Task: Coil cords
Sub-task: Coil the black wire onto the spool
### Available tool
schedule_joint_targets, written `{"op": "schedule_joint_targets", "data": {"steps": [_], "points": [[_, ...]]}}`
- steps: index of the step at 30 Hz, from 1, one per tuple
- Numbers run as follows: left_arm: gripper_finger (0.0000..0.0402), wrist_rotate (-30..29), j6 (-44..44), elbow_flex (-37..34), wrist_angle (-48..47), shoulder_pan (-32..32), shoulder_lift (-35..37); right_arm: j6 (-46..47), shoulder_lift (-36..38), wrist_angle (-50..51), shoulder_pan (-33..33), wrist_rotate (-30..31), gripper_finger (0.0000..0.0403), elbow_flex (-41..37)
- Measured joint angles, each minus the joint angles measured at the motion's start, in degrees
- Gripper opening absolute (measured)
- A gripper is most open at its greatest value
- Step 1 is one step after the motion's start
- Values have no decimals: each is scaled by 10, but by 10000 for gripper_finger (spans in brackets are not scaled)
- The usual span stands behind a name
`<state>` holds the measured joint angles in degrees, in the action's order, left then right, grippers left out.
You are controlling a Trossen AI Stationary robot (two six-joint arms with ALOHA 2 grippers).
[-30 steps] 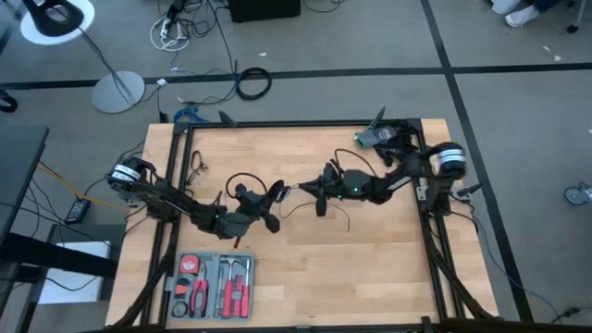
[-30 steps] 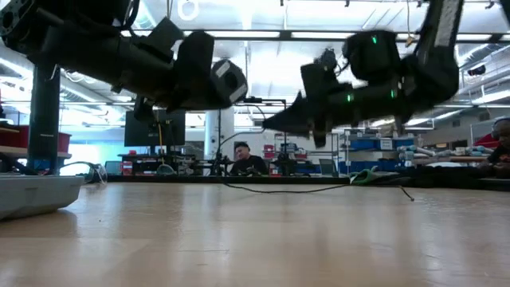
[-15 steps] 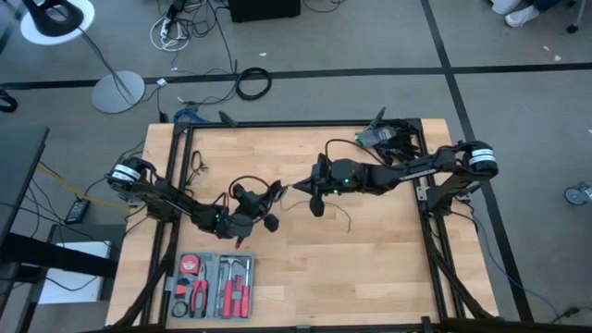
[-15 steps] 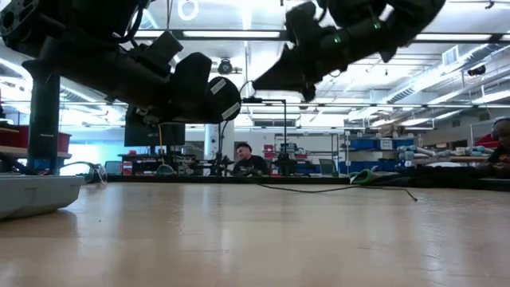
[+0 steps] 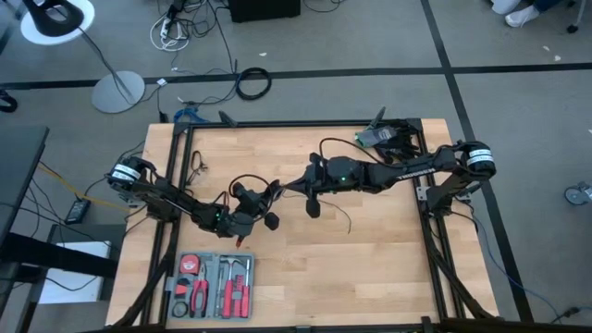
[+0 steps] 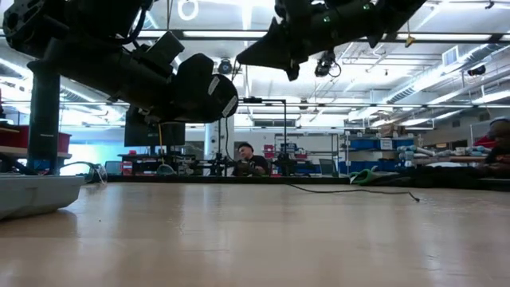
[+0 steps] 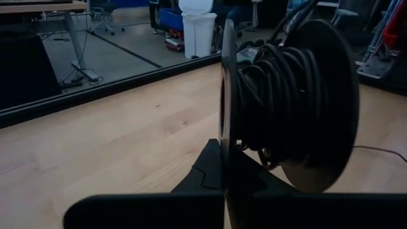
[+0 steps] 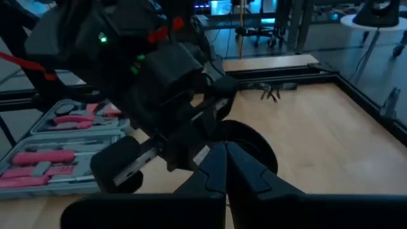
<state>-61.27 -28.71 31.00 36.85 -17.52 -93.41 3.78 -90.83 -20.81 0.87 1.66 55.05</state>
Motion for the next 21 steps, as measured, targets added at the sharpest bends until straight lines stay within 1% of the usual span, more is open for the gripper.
{"op": "schedule_joint_targets", "data": {"steps": [4, 6, 7, 9, 11, 12, 14, 18, 21], "points": [[0, 0, 0, 4, -6, 3, 0, 3, 0, -3, -6, -2, 0, 1], [0, 0, 3, 9, -14, 6, 0, 5, 0, 34, -7, -1, 0, 2], [0, 0, 8, 11, -15, 7, 0, 9, 2, 60, -7, 7, 0, 2], [0, 0, 15, 18, -13, 7, 0, 17, 4, 110, -5, 43, 0, 2], [0, 7, 21, 21, -10, 7, 0, 19, 4, 141, 0, 72, 0, 2], [0, 12, 26, 22, -11, 6, 0, 20, 4, 151, 2, 76, 0, 2], [0, 17, 26, 22, -10, 6, 0, 21, 4, 156, 6, 68, 0, 2], [0, 18, 27, 22, -10, 7, 0, 26, 5, 163, 10, 23, 0, 2], [0, 18, 27, 22, -13, 7, 0, 26, 5, 138, 12, 3, 0, 2]]}}
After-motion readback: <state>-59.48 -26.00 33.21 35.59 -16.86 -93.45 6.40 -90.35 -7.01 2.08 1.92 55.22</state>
